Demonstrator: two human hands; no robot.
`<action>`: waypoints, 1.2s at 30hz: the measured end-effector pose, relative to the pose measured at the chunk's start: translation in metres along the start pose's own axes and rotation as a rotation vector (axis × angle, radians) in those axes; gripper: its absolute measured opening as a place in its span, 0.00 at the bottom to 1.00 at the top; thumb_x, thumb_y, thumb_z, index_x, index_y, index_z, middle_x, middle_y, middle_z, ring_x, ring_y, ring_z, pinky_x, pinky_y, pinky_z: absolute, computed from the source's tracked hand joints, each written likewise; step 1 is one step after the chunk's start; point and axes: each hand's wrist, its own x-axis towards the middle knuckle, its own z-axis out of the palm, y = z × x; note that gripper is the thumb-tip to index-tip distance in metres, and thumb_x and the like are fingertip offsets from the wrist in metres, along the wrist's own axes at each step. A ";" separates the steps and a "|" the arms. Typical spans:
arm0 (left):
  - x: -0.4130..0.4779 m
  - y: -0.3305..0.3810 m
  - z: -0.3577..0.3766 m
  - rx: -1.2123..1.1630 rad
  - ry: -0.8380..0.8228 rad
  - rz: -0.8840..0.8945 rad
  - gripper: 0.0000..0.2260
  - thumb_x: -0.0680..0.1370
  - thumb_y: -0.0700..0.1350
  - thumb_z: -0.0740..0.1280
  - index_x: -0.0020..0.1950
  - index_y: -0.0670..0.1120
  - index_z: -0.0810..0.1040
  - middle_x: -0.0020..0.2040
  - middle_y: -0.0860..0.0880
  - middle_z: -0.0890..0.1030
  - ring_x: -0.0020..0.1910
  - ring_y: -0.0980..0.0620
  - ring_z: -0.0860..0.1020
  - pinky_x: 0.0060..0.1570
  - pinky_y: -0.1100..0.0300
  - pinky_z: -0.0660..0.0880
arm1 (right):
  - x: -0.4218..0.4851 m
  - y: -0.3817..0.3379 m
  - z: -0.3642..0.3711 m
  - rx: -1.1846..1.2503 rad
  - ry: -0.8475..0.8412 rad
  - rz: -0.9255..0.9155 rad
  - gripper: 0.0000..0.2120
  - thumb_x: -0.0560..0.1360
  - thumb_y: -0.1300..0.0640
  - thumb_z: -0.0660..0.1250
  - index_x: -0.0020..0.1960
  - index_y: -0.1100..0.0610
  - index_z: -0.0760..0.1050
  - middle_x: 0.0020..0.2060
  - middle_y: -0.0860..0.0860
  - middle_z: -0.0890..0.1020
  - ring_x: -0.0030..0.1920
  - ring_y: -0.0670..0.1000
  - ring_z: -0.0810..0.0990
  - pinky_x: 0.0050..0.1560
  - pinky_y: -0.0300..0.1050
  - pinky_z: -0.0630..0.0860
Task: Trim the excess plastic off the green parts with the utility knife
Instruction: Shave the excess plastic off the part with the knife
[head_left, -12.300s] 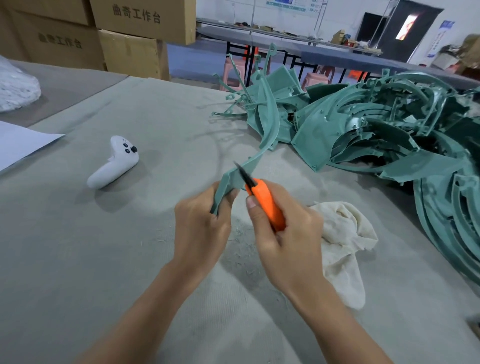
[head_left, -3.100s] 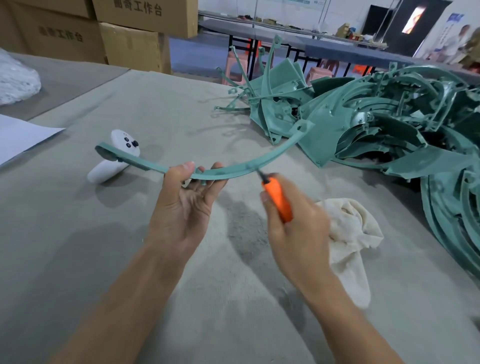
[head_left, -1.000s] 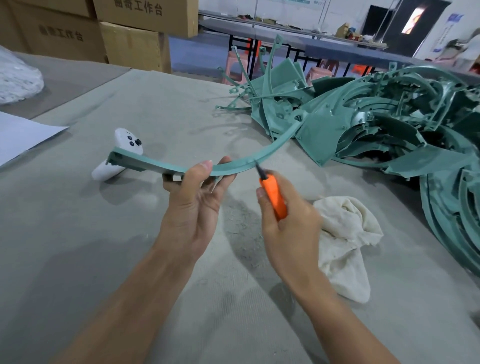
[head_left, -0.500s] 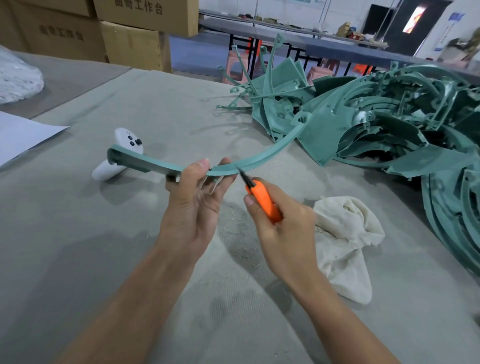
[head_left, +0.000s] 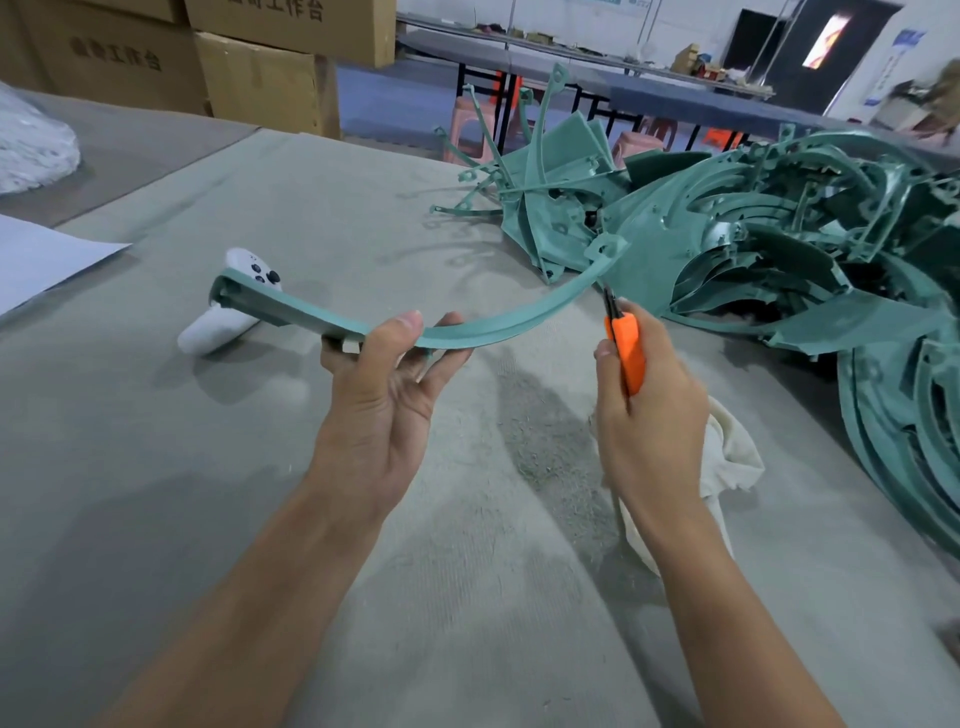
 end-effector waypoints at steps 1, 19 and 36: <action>0.000 0.000 0.000 0.002 0.002 0.005 0.13 0.65 0.39 0.73 0.41 0.47 0.70 0.35 0.49 0.78 0.47 0.46 0.83 0.49 0.52 0.80 | 0.000 -0.001 0.001 -0.010 0.000 -0.013 0.17 0.82 0.54 0.61 0.70 0.51 0.71 0.43 0.50 0.81 0.38 0.48 0.75 0.35 0.33 0.62; 0.002 0.003 0.001 -0.024 0.043 0.049 0.08 0.71 0.37 0.69 0.33 0.45 0.75 0.36 0.50 0.77 0.47 0.48 0.83 0.50 0.52 0.80 | -0.036 -0.042 0.015 0.037 -0.147 -0.216 0.17 0.80 0.58 0.64 0.69 0.57 0.73 0.44 0.51 0.82 0.36 0.51 0.78 0.35 0.49 0.74; -0.001 0.004 0.002 0.038 -0.044 0.085 0.11 0.67 0.37 0.71 0.36 0.54 0.81 0.35 0.52 0.79 0.47 0.49 0.83 0.50 0.52 0.79 | -0.036 -0.038 0.013 0.130 -0.160 -0.162 0.17 0.81 0.59 0.64 0.69 0.58 0.74 0.46 0.50 0.82 0.39 0.48 0.78 0.39 0.43 0.73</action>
